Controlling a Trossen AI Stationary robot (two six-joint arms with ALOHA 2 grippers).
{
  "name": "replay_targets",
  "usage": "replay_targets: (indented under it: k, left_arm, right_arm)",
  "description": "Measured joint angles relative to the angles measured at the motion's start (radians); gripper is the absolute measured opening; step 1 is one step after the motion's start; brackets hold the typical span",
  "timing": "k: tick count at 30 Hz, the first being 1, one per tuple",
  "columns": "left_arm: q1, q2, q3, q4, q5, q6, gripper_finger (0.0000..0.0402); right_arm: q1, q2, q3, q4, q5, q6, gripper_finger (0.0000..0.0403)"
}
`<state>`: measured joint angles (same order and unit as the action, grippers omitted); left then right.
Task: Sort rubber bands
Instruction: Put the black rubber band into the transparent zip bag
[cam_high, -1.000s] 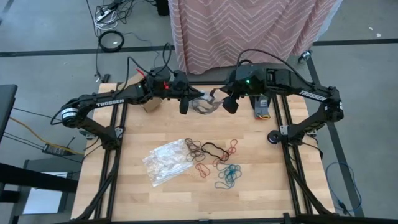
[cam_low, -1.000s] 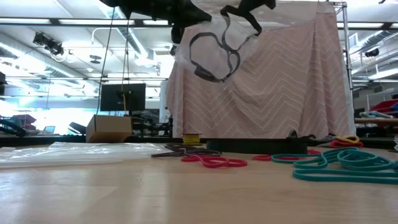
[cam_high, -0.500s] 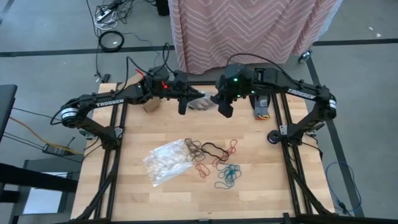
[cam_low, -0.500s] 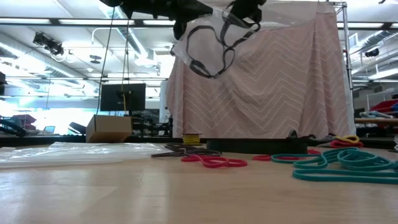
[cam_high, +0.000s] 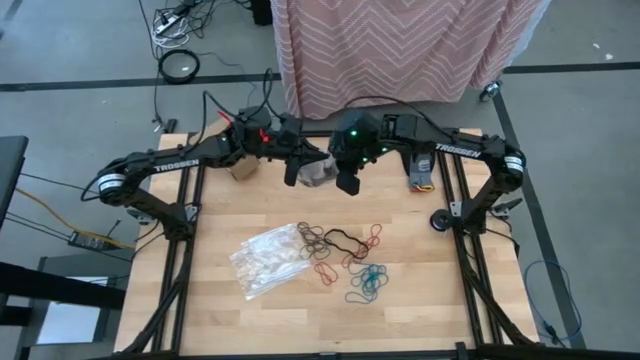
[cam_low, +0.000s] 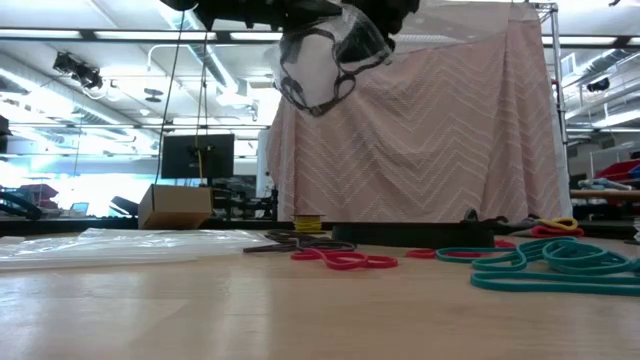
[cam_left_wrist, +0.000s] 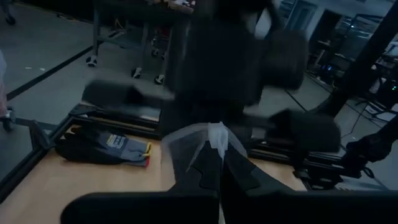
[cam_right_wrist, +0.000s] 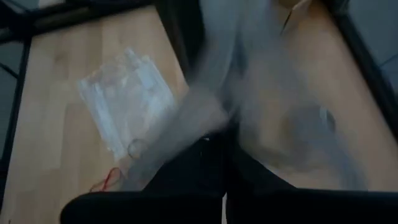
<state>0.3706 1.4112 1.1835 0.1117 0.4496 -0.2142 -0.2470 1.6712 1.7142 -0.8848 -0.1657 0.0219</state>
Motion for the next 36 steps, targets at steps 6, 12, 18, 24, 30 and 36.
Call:
replay_targets:
  k: [6, 12, 18, 24, 30, 36]
  left_arm:
    - [0.003, -0.037, 0.000, -0.018, 0.014, 0.018, 0.0000]
    - [0.007, -0.049, 0.000, -0.029, 0.013, 0.025, 0.0000]
    - [0.007, -0.049, 0.000, -0.020, 0.013, 0.023, 0.0000]
    - [0.007, -0.051, 0.000, -0.007, 0.012, 0.021, 0.0000]
    - [0.007, -0.051, 0.000, -0.012, 0.008, 0.019, 0.0000]
    - [0.006, -0.051, 0.000, -0.023, 0.005, 0.019, 0.0000]
  right_arm:
    - [-0.005, -0.013, 0.000, 0.055, -0.035, 0.024, 0.0000]
    - [-0.027, -0.049, 0.000, 0.222, -0.281, 0.014, 0.0000]
    - [-0.028, -0.039, 0.000, 0.069, -0.167, 0.018, 0.0000]
    - [-0.023, -0.035, 0.002, 0.153, -0.216, 0.021, 0.0000]
    - [-0.020, -0.021, -0.001, 0.141, -0.287, 0.001, 0.0000]
    - [-0.008, -0.022, 0.000, 0.188, -0.371, -0.018, 0.0000]
